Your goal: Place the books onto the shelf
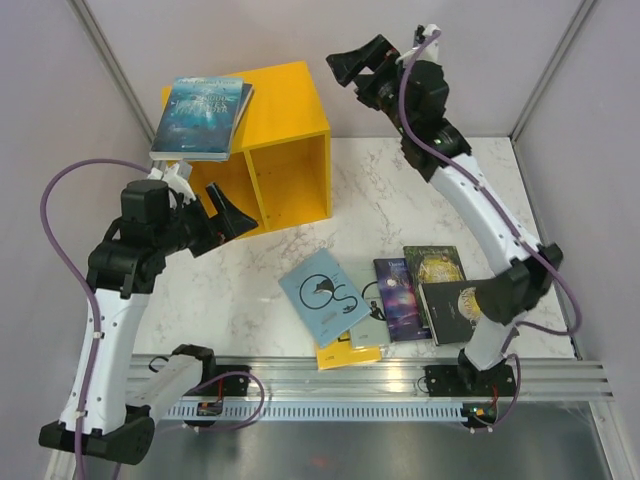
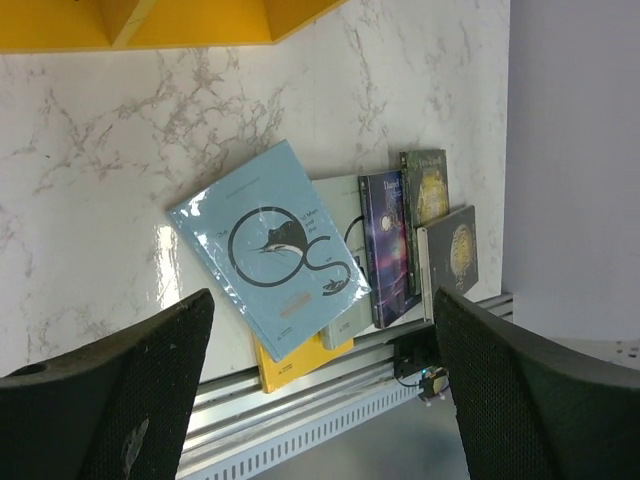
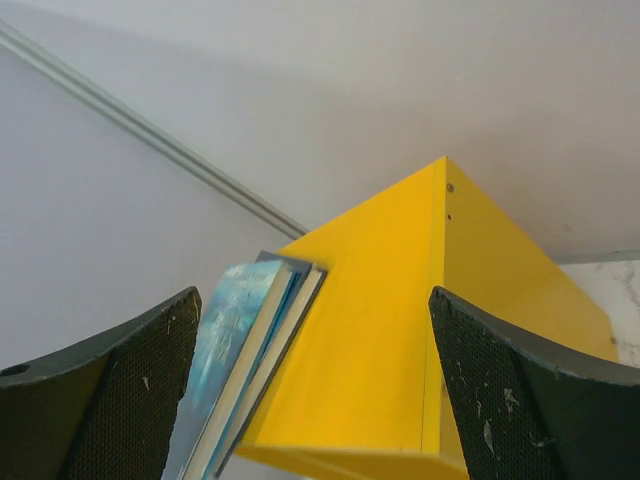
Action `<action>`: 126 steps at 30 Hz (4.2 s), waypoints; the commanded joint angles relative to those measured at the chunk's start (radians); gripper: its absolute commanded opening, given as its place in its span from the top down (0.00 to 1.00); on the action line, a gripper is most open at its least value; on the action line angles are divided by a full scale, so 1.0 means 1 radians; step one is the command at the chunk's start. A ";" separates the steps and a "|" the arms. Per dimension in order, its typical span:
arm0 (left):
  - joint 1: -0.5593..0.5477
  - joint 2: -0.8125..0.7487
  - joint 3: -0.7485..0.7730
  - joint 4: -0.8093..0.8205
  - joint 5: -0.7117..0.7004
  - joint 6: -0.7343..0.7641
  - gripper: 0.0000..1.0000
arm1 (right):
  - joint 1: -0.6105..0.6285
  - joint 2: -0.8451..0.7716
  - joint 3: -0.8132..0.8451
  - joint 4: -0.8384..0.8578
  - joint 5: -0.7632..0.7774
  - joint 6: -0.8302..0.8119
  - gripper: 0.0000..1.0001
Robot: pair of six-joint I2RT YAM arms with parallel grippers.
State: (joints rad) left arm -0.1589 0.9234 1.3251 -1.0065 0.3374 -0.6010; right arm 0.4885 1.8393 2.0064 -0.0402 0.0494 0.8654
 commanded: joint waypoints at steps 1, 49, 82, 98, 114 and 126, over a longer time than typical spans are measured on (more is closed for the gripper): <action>-0.027 0.048 -0.028 0.094 0.083 0.034 0.08 | 0.021 -0.221 -0.122 -0.131 -0.017 -0.187 0.02; -0.361 0.313 -0.997 1.232 0.176 -0.608 0.11 | 0.151 -0.256 -1.216 -0.142 -0.741 -0.174 0.91; -0.070 -0.198 -0.719 0.856 0.302 -0.482 0.42 | 0.093 -0.495 -1.302 0.845 -0.997 0.561 1.00; -0.074 -0.182 -0.655 1.080 0.434 -0.635 0.48 | 0.099 -0.509 -1.259 0.907 -0.973 0.636 1.00; -0.123 -0.083 -0.050 0.584 0.333 -0.400 0.98 | 0.156 -0.525 -0.820 0.478 -0.876 0.457 0.95; -0.005 0.353 0.627 0.270 0.249 -0.168 0.98 | 0.183 -0.094 -0.075 0.264 -0.741 0.438 1.00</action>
State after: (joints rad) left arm -0.1772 1.1702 1.8618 -0.5888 0.5438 -0.9009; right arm 0.6247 1.6291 1.7390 0.3035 -0.8761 1.3117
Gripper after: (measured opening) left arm 0.146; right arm 0.098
